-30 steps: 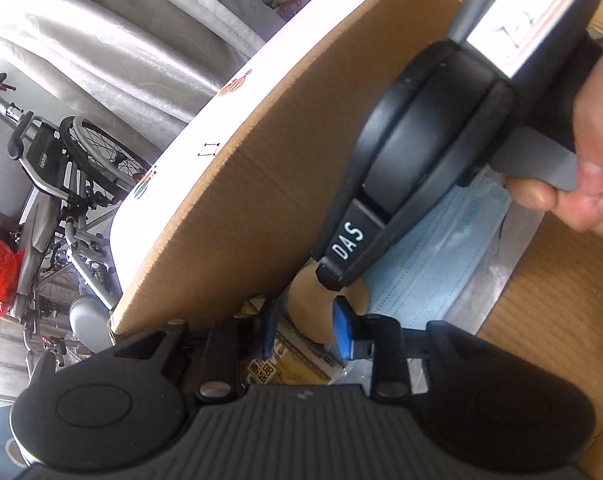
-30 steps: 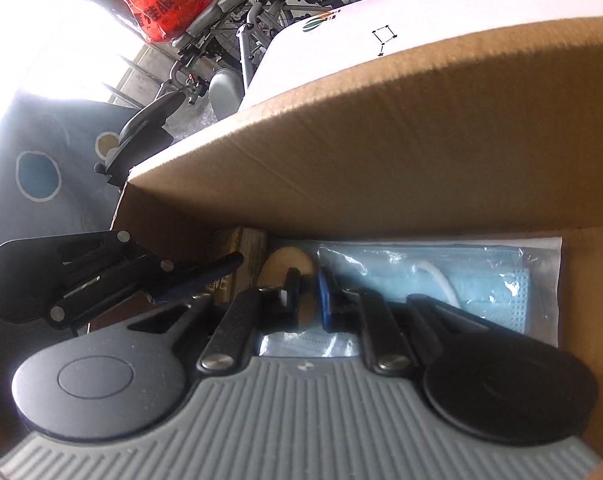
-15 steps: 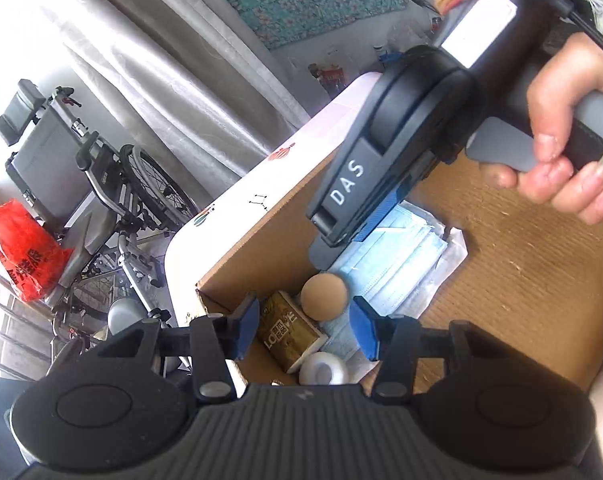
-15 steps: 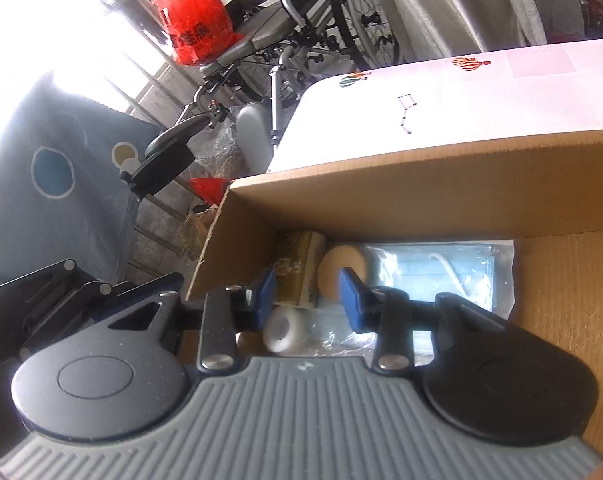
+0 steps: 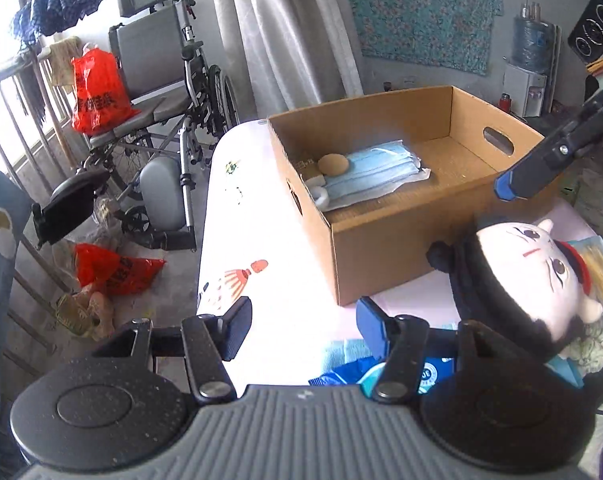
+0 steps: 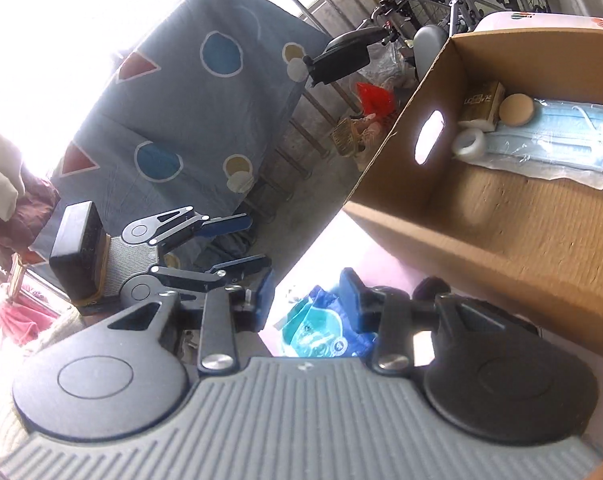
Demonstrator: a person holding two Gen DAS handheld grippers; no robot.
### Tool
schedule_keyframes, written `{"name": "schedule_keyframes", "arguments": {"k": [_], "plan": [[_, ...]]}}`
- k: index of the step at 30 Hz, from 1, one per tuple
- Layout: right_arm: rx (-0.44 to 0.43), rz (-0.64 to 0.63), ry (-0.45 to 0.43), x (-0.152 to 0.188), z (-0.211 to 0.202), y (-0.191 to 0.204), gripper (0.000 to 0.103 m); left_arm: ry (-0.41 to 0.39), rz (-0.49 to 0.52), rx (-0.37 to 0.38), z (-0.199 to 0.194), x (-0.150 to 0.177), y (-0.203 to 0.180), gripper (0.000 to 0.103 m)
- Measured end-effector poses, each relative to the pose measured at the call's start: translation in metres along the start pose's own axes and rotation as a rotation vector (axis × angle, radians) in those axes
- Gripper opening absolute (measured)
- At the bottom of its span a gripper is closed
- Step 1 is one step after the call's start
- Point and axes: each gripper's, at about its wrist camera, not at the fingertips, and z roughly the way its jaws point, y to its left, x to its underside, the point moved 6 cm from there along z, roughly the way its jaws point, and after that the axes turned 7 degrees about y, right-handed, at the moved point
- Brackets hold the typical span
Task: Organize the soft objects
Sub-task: 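Withdraw the right gripper and move it to the blue wet-wipes pack, then grasp the blue wet-wipes pack with the right gripper and lift it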
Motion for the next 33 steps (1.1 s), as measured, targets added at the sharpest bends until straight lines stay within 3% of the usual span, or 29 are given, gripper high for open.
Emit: {"name": "schedule_keyframes", "arguments": {"k": [4, 8, 12, 15, 19, 22, 27, 33], "plan": [[0.109, 0.024, 0.052, 0.057, 0.020, 0.024, 0.035, 0.031, -0.148, 0.073, 0.010, 0.042, 0.006, 0.059], [0.036, 0.152, 0.067, 0.108, 0.046, 0.033, 0.035, 0.011, -0.235, 0.134, 0.019, 0.070, 0.004, 0.059], [0.100, 0.191, 0.043, 0.134, 0.077, 0.039, 0.035, 0.001, -0.259, 0.183, 0.030, 0.089, -0.004, 0.061], [0.165, 0.211, 0.010, 0.146, 0.090, 0.036, 0.035, 0.016, -0.284, 0.205, 0.043, 0.095, -0.004, 0.060], [0.229, 0.311, -0.102, 0.166, 0.102, 0.015, 0.035, 0.032, -0.358, 0.262, 0.058, 0.103, 0.001, 0.054], [0.189, 0.383, -0.137, 0.174, 0.111, 0.003, 0.035, 0.026, -0.391, 0.296, 0.059, 0.103, 0.004, 0.050], [0.182, 0.401, -0.235, 0.173, 0.104, -0.003, 0.037, 0.054, -0.341, 0.294, 0.060, 0.102, -0.003, 0.047], [0.144, 0.503, -0.267, 0.176, 0.108, -0.021, 0.037, 0.071, -0.348, 0.339, 0.065, 0.102, -0.007, 0.045]]}}
